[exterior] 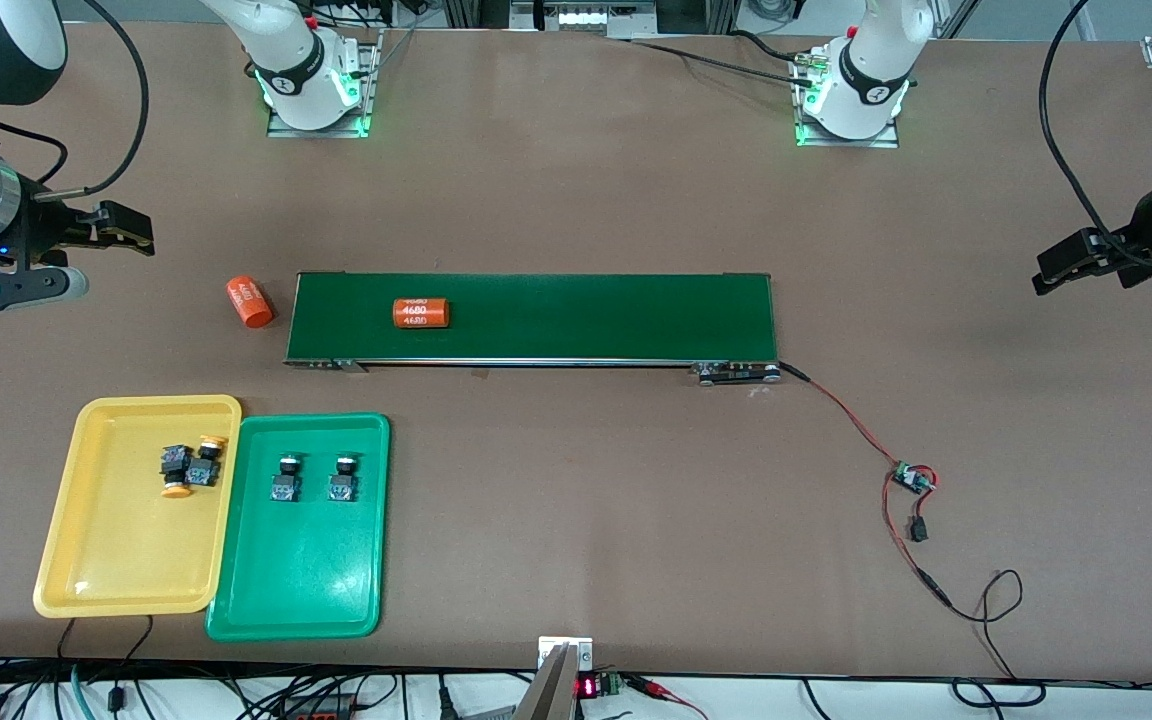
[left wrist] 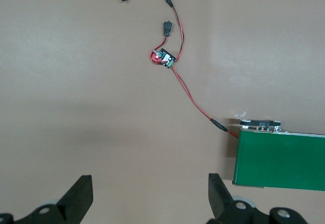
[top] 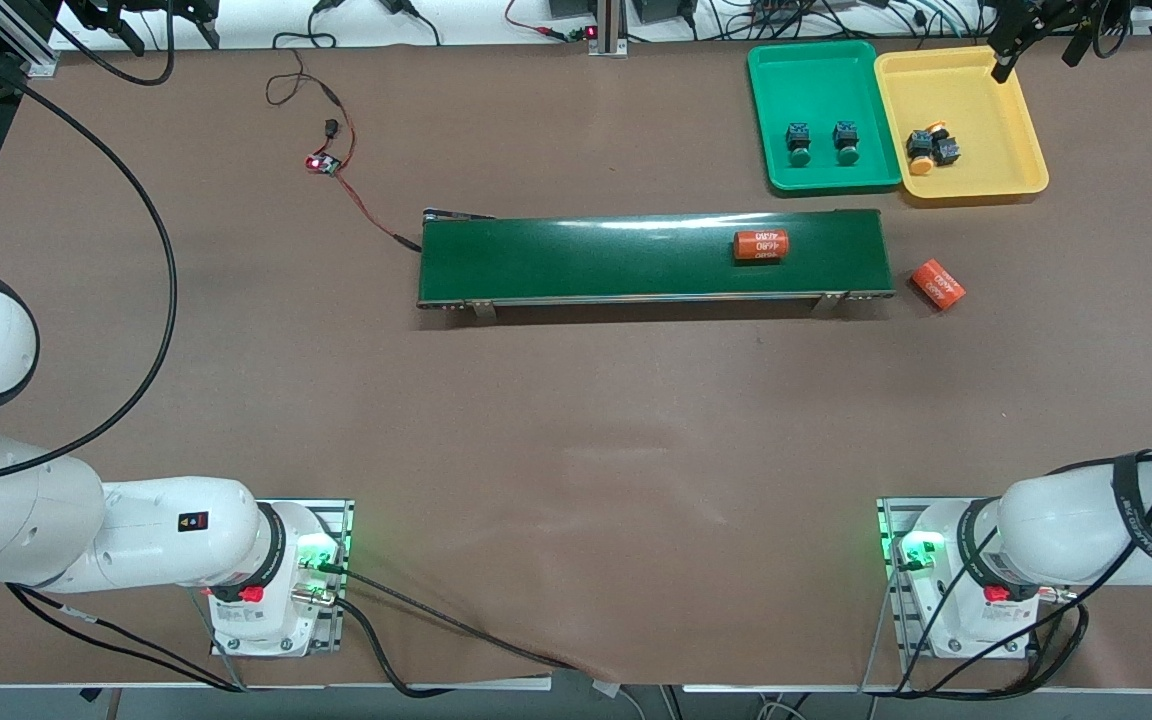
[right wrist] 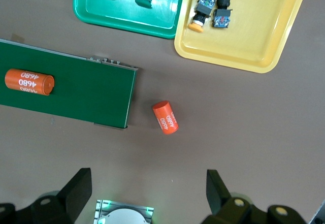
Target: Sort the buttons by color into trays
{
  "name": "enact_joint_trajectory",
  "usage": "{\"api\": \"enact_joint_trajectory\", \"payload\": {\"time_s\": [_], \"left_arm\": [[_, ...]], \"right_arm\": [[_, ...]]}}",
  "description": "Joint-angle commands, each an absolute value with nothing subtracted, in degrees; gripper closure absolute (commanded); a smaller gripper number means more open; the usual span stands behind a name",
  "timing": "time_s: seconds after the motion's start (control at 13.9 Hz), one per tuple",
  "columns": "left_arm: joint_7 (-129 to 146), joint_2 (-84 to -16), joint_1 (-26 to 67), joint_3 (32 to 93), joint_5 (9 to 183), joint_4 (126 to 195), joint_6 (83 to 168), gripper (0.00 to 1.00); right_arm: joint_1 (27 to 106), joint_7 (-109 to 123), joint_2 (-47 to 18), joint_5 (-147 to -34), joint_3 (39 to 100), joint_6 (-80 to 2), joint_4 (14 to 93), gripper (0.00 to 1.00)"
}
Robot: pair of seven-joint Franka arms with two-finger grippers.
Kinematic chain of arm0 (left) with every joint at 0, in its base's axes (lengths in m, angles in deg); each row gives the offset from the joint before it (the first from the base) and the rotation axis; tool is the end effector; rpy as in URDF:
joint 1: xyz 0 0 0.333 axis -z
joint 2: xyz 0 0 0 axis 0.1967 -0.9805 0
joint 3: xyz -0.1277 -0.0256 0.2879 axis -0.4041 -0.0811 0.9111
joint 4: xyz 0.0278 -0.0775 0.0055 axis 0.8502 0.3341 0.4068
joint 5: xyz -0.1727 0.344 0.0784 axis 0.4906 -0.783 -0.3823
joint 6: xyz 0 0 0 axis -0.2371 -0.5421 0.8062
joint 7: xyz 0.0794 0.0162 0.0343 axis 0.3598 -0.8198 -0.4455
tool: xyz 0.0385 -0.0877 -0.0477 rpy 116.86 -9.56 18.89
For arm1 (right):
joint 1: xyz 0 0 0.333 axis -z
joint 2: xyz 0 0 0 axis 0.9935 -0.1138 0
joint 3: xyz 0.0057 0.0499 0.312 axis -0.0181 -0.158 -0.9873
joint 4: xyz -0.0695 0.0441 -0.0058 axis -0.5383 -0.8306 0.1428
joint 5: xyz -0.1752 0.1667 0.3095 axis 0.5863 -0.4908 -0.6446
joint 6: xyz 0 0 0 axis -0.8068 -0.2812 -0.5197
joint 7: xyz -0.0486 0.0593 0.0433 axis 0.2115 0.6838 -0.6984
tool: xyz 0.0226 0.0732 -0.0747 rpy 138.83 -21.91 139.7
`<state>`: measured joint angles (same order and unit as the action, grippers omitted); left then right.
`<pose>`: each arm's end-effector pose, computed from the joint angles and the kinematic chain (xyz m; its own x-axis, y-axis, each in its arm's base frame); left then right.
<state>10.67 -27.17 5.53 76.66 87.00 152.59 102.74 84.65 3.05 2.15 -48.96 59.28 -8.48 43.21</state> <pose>0.5746 0.0178 0.5908 0.9943 0.1070 -0.0031 0.1070 -0.9942 0.0056 0.5766 0.0226 0.5606 0.9585 0.2067 -0.1962 0.2186 -0.9750 0.0404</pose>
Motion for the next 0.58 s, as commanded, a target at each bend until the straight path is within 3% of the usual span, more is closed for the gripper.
{"api": "enact_joint_trajectory", "payload": {"time_s": [0.0, 0.5], "left_arm": [[11.1, -27.0, 5.8, 77.4, 88.0, 152.3, 101.9, 0.0], [11.1, -26.9, 5.8, 77.3, 88.0, 152.3, 101.8, 0.0]], "right_arm": [[84.7, 3.6, 1.3, -52.2, 59.5, -9.3, 42.1, 0.0], [85.1, 3.7, 0.8, -55.1, 59.7, -10.5, 42.1, 0.0]]}}
